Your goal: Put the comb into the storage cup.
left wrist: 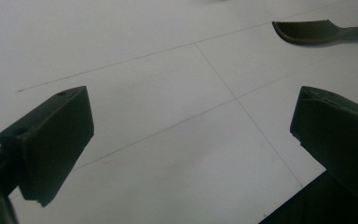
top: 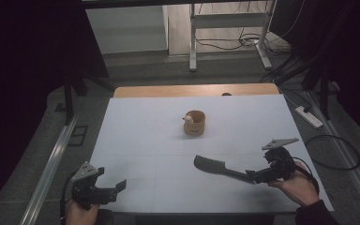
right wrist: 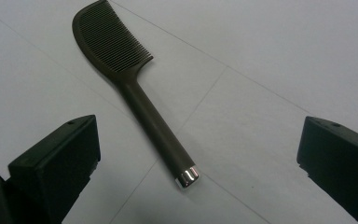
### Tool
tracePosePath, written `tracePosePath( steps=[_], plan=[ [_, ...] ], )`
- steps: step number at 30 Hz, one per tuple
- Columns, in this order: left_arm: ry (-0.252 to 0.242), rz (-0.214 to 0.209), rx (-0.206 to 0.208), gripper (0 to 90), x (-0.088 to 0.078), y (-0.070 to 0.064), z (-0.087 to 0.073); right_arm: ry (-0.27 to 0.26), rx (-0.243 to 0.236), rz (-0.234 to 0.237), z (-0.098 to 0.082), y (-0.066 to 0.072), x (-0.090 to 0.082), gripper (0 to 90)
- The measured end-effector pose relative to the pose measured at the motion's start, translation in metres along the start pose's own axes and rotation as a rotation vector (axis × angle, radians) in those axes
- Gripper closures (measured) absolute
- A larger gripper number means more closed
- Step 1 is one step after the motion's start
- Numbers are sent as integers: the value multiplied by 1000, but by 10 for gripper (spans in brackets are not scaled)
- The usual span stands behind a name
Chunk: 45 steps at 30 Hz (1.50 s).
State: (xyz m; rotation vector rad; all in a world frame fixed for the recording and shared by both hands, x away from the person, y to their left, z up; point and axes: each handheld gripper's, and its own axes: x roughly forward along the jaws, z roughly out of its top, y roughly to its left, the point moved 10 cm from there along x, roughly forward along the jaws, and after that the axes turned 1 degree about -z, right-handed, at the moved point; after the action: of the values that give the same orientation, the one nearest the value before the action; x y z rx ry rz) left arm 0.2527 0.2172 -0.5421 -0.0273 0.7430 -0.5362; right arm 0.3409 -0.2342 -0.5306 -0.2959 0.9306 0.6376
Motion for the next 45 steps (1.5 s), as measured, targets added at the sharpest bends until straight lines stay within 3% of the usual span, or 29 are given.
tracePosePath(
  steps=[7,12,14,16,17,19,20,22,24,25,26,45],
  plan=[
    [0,0,-1,2,0,0,0,34,-22,-13,6,0,10,2],
    [1,1,-1,2,0,0,0,30,-26,-16,10,-1,13,90],
    [1,0,-1,2,0,0,0,23,-28,1,12,-1,14,249],
    [2,1,-1,2,0,0,0,21,-29,11,13,0,14,295],
    [2,1,-1,2,0,0,0,25,-42,32,13,1,14,434],
    [2,-1,-1,2,0,0,0,26,-66,39,15,2,15,521],
    [2,-1,-1,2,0,0,0,26,-66,39,15,2,15,521],
    [2,-1,-1,3,0,0,0,47,-105,54,16,3,19,673],
    [2,-2,-1,3,0,0,0,56,-113,61,15,3,20,722],
    [3,-3,-1,3,0,0,0,60,-127,69,16,3,22,832],
    [3,-3,-1,3,0,0,0,64,-136,68,16,3,23,878],
    [5,-7,-2,4,1,0,0,155,-179,60,-7,0,55,899]
  ],
)
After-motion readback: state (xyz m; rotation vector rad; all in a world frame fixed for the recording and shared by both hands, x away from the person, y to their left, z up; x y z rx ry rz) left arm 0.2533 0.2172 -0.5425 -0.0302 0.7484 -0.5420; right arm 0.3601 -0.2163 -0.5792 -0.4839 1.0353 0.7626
